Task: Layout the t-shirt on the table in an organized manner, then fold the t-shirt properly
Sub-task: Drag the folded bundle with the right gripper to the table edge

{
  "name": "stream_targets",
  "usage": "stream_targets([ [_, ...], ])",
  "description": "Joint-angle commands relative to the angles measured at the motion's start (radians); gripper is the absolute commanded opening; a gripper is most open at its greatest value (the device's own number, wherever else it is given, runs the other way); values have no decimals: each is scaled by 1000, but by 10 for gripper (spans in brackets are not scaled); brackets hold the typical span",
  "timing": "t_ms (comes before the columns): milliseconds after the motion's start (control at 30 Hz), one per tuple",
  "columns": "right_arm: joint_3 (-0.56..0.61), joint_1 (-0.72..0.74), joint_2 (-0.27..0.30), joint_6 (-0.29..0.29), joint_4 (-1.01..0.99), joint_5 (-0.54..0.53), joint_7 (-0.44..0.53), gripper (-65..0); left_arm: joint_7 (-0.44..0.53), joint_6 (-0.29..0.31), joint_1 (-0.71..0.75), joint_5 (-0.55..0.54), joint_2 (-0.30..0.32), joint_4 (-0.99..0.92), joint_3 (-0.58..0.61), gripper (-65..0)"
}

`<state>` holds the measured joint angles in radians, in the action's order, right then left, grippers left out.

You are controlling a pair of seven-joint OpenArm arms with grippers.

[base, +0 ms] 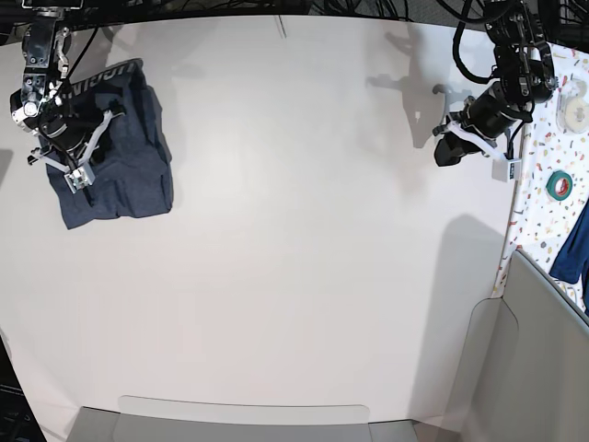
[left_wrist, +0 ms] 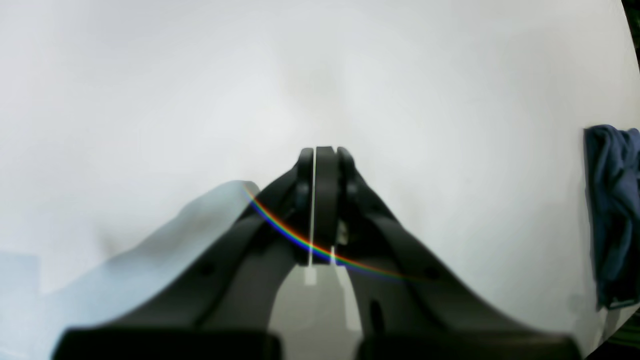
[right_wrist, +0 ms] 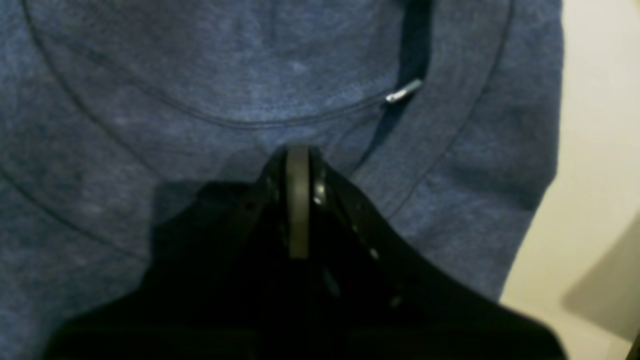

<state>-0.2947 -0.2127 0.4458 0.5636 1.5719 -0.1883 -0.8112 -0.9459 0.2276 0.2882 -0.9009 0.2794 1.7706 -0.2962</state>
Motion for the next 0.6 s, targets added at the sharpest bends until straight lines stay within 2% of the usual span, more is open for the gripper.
stream_targets([
  [0,-28,-27,25,-15,-54,115,-147,-650,9,6,-4,-16,11,18,-4,-650],
  [200,-119,-26,89,-15,-117,115,-121,-650,11,6,-2,-16,11,18,-4,-650],
  [567,-229,-57,137,-15,-120,115,-121,-650,3,6,-2,-16,-2,18,-2,-650],
])
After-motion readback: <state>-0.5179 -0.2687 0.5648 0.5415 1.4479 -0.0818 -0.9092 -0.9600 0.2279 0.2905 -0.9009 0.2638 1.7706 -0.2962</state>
